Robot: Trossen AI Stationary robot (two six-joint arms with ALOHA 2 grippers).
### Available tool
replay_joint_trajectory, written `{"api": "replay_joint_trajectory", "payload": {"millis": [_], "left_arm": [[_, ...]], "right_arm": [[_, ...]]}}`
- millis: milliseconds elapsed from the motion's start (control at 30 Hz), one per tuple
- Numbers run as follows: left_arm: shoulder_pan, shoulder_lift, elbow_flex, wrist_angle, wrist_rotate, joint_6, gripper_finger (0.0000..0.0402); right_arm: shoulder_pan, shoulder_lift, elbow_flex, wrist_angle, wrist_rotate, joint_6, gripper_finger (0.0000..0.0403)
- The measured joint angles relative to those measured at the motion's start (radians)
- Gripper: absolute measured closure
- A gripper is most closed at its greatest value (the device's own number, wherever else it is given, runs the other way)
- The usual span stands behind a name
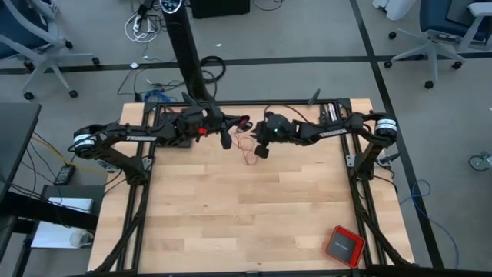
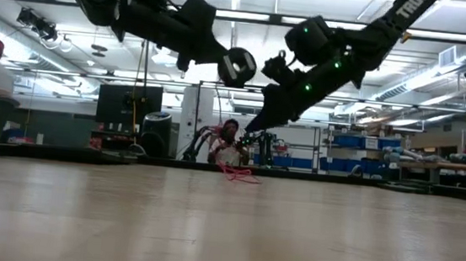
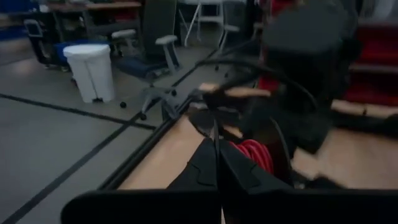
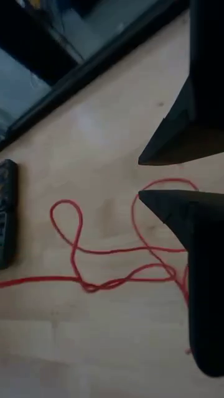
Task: Coil cords
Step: Coil the red wire onto the spool
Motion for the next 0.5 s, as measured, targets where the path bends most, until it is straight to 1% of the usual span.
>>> {"api": "replay_joint_trajectory", "payload": {"millis": [33, 133, 167, 267, 400, 500], "left_arm": [[0.001, 0.000, 0.000, -0.013, -0.002, 0.014, 0.0401], [0.001, 0.001, 0.000, -0.046, -0.021, 0.056, 0.0401], [0.001, 0.001, 0.000, -0.055, -0.028, 0.064, 0.0401], [0.000, 0.001, -0.001, -0.067, -0.074, 0.077, 0.0401], [-0.001, 0.001, -0.001, -0.100, -0.084, 0.083, 0.0401], [0.000, 0.001, -0.001, -0.094, -0.137, 0.107, 0.0401]], "right_arm": [[-0.015, 0.000, -0.009, 0.012, -0.037, 0.004, 0.0331], [-0.045, 0.000, -0.046, 0.106, -0.225, 0.012, 0.0331], [-0.050, 0.000, -0.062, 0.148, -0.264, 0.029, 0.0330], [-0.058, 0.000, -0.109, 0.251, -0.283, 0.094, 0.0330], [-0.061, 0.000, -0.154, 0.329, -0.287, 0.100, 0.0331], [-0.061, 0.000, -0.166, 0.357, -0.292, 0.100, 0.0330]]}}
